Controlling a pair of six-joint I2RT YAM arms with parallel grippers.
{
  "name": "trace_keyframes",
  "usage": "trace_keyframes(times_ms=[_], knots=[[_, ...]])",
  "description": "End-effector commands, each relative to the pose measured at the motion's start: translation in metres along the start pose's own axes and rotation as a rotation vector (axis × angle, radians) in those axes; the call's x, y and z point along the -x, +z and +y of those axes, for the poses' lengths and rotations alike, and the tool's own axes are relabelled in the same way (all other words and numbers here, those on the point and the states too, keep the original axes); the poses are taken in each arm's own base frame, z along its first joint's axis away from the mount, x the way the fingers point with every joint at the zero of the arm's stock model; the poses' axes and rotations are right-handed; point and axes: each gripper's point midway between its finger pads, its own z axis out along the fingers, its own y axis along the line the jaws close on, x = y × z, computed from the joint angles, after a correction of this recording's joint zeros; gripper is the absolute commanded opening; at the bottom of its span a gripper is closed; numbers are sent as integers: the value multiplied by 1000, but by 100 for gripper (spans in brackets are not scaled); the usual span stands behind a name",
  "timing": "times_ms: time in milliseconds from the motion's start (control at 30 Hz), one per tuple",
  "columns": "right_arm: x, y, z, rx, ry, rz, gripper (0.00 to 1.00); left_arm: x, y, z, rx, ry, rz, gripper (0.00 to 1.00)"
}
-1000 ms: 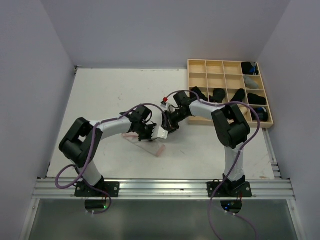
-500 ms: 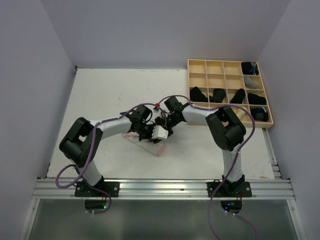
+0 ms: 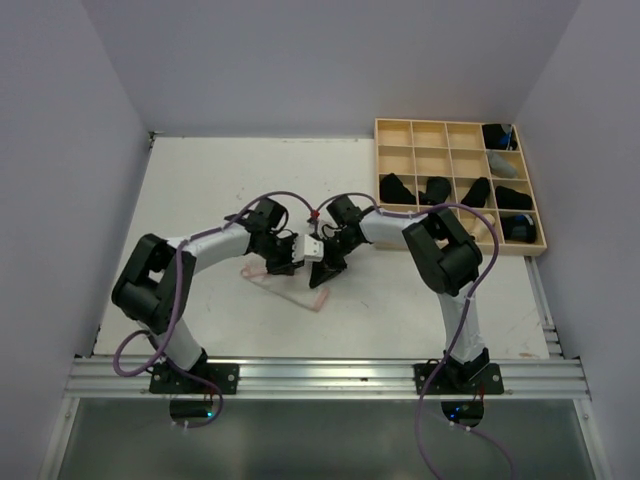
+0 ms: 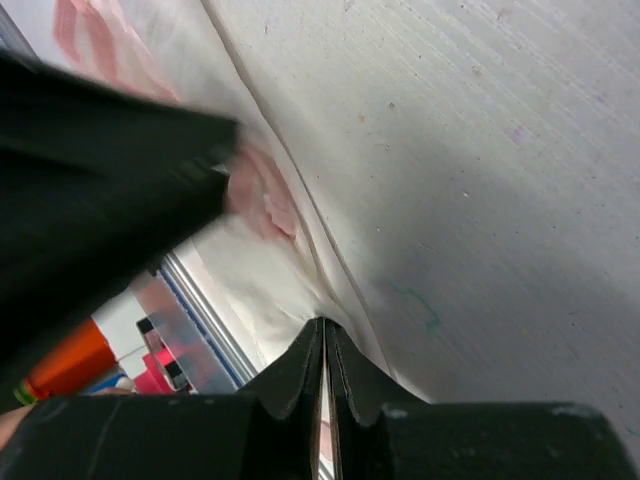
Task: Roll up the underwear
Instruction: Fold the underwear
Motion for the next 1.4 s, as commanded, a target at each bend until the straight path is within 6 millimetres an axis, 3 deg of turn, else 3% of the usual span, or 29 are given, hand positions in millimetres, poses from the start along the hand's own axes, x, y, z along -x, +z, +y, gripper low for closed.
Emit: trace_keyframes(times_ms=[0,33,133,200,267,333,467,600,867,1133,1233,1367], knots=[[-5,8,-36,-138,7,11,9,12,-52,25,103,-109,-44,33],[-4,9,-35,-135,8,6,8,24,-72,36,144,-118,-95,33],[-2,8,-32,-124,6,-10,8,26,-101,37,162,-185,-146,31],[1,8,-28,-105,4,-28,9,33,-108,9,51,-213,-199,27],[6,9,-25,-92,0,-51,9,41,-107,-16,-77,-252,-259,23],[10,11,-25,-89,2,-66,9,36,-97,-46,-212,-364,-268,22],[16,12,-24,-88,5,-76,9,30,-76,-62,-309,-581,-305,19],[21,13,-23,-83,-17,-77,9,28,-62,-54,-363,-736,-331,17],[24,13,-24,-89,-38,-78,9,-18,-40,-6,-334,-1043,-380,11],[34,9,-18,-80,-84,-93,9,-73,-8,-3,-256,-1216,-227,9],[45,-4,4,-47,-161,-120,14,-81,-6,-1,-242,-1242,-209,10],[63,-34,57,62,-282,-192,23,-82,-6,2,-238,-1248,-203,10]])
